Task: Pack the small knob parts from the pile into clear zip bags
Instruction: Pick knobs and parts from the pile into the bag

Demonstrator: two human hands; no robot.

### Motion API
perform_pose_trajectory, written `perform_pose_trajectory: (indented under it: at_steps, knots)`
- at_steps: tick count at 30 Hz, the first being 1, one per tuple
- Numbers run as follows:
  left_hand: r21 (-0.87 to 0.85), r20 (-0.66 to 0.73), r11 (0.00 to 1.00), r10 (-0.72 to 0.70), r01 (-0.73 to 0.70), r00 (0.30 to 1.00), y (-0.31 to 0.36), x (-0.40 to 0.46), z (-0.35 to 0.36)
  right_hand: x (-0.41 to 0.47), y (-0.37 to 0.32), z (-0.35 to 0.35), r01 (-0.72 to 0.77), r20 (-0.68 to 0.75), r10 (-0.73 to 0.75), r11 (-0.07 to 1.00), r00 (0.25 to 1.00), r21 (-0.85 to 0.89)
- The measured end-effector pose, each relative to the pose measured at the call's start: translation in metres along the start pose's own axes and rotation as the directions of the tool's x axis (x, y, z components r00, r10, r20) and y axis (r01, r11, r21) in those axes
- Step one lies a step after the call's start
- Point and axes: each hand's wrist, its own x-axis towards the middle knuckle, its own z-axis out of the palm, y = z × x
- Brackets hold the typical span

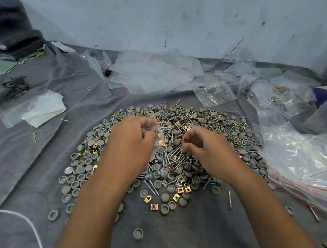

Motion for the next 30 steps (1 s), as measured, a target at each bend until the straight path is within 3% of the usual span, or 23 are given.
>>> perform_pose_trajectory:
  at_steps: [3, 5, 10, 16, 30]
  knots:
    - [-0.012, 0.005, 1.0, 0.007, -0.007, 1.0, 0.0, 0.0, 0.001, -0.001, -0.001, -0.003, 0.041, -0.078, -0.036, 0.997, 0.996, 0.066]
    - [-0.012, 0.005, 1.0, 0.007, -0.007, 1.0, -0.001, -0.001, 0.001, -0.003, -0.002, -0.007, 0.087, -0.056, -0.083, 0.994, 0.995, 0.069]
    - [-0.003, -0.001, 1.0, -0.001, 0.001, 1.0, 0.0, -0.001, 0.0, -0.012, -0.004, -0.007, 0.178, 0.219, -0.146, 0.975, 0.965, -0.134]
    - [0.004, 0.001, 1.0, 0.004, -0.004, 1.0, -0.001, 0.0, 0.0, -0.037, 0.001, 0.006, 0.322, 0.397, -0.174, 0.882, 0.901, -0.344]
    - [0.012, 0.004, 0.999, 0.036, -0.036, 0.999, -0.003, 0.0, 0.004, -0.044, -0.002, 0.003, 0.382, 0.403, -0.196, 0.803, 0.894, -0.457]
